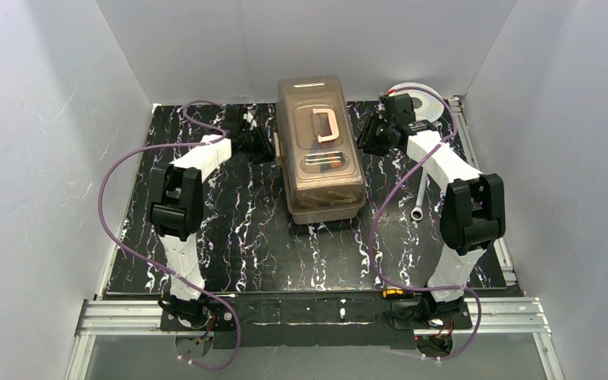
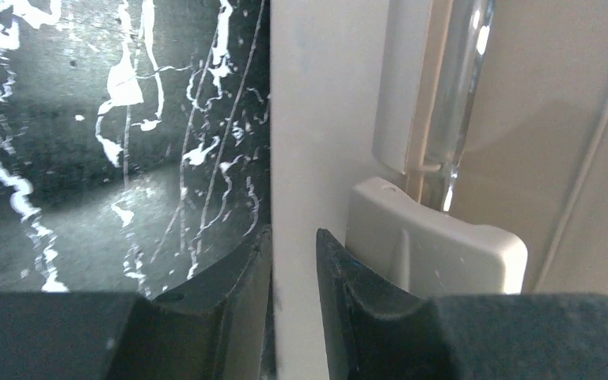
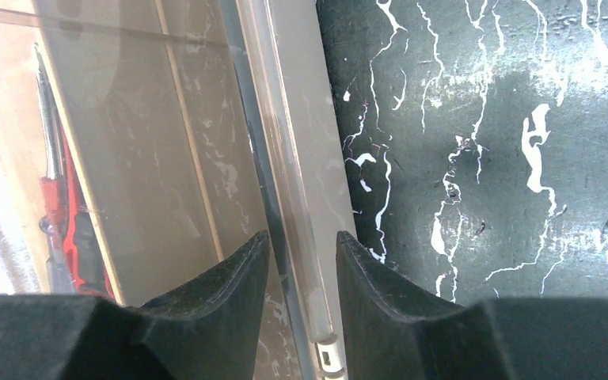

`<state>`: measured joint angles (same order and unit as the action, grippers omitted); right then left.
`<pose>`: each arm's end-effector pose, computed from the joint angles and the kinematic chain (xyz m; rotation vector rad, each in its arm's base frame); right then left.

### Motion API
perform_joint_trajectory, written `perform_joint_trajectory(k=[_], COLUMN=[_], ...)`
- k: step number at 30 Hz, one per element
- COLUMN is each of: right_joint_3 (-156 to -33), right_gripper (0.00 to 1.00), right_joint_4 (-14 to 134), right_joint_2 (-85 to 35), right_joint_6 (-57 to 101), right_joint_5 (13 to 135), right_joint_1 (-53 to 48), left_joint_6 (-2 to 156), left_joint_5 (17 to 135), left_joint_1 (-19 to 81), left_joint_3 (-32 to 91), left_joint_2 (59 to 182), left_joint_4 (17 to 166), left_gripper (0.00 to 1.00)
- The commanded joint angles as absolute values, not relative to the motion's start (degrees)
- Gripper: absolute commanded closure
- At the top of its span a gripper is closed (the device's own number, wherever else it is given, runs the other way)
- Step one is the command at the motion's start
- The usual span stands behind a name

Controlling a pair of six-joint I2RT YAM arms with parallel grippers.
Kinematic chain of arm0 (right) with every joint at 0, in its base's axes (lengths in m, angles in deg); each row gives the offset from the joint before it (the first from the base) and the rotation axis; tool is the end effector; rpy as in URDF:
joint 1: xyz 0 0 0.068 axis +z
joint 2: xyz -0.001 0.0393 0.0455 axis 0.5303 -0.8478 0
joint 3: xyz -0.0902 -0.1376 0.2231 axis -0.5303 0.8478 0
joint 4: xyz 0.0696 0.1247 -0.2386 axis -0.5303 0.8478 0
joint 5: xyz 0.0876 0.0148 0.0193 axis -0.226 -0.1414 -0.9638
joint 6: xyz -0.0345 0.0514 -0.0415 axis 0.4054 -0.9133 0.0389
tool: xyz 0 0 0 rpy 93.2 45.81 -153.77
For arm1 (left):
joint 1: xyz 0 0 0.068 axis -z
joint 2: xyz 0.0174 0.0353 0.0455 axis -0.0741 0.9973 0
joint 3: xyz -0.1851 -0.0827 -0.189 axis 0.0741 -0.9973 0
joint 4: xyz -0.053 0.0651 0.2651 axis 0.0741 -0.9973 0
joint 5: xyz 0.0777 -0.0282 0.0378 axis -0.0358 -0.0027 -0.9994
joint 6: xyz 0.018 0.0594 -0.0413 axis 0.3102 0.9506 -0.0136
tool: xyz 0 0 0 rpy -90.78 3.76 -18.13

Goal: Pack the tool kit

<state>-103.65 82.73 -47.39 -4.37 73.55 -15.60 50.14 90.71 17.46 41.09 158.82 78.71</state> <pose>0.4311 0.1362 0.2552 0.2721 2.3547 0.5950 0.4673 -0.1348 0.1913 -0.2956 2.3745 -0.9066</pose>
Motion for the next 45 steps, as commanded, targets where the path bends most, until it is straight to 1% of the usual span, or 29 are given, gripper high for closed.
perform_joint_trajectory(k=[1,9,17,20,22,24,29,36,40,45], right_joint_3=[-104.3,-104.2,-104.2,-104.2,-104.3,-104.2,-104.1,-104.0,-104.1,-104.0], right_gripper=[0.55,0.55,0.55,0.55,0.55,0.55,0.55,0.55,0.55,0.55], right_joint_4=[81.4,81.4,81.4,81.3,81.3,81.3,81.3,80.7,80.6,81.3], right_joint_2=[-46.9,-47.1,-47.4,-47.5,-47.5,-47.6,-47.7,-48.3,-49.4,-48.8], right_joint_6=[-4.9,-4.7,-4.8,-4.9,-4.9,-5.0,-4.9,-5.4,-5.7,-5.6], right_joint_5=[68.7,68.7,68.4,68.4,68.2,68.1,68.0,65.8,63.6,65.4], right_joint_1=[-14.2,-14.1,-14.1,-14.2,-14.2,-14.2,-14.2,-14.2,-14.2,-14.2], left_joint_6=[60.4,68.1,70.3,70.9,70.9,70.5,66.7,62.8,61.1,60.8], left_joint_5=[88.3,73.7,66.3,65.7,66.6,71.1,82.9,89.4,90.9,86.7], left_joint_1=[25.6,30.5,30.6,30.6,30.6,30.6,30.3,30.3,30.3,28.6], left_joint_3=[51.7,69.9,73.6,74.0,74.0,73.5,65.7,61.6,58.9,54.8], left_joint_2=[160.6,170.4,174.8,175.5,176.0,176.1,172.6,170.1,168.8,164.9], left_joint_4=[60.8,41.1,34.8,34.2,34.4,36.2,48.9,57.7,61.6,61.5], left_gripper=[0.72,0.7,0.69,0.69,0.69,0.69,0.7,0.7,0.71,0.7])
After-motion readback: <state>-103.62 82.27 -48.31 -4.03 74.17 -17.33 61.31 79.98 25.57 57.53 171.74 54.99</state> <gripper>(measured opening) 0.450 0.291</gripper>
